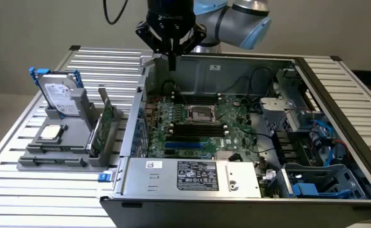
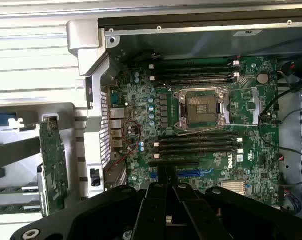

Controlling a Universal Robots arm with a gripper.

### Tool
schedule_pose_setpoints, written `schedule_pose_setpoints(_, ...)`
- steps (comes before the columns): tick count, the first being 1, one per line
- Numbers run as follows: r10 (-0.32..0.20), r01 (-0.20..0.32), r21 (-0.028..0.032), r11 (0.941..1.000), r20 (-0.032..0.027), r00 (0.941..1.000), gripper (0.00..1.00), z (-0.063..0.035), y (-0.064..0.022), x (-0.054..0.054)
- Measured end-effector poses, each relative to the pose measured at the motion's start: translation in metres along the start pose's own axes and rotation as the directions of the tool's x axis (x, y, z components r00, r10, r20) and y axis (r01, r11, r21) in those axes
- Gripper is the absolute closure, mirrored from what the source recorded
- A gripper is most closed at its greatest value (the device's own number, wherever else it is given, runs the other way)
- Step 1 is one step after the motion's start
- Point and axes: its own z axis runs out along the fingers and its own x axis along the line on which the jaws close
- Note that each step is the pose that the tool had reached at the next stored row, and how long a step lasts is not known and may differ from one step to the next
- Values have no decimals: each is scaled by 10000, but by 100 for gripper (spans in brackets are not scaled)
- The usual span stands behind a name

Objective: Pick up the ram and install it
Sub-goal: 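Reach for the ram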

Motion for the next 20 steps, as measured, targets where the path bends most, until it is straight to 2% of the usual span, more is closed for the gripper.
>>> schedule_pose_setpoints(13,0,0,-40,10000,-2,10000,89,0,-4,16)
schedule_pose_setpoints(20,3,-3,-60,10000,-36,10000,89,-1,-24,319)
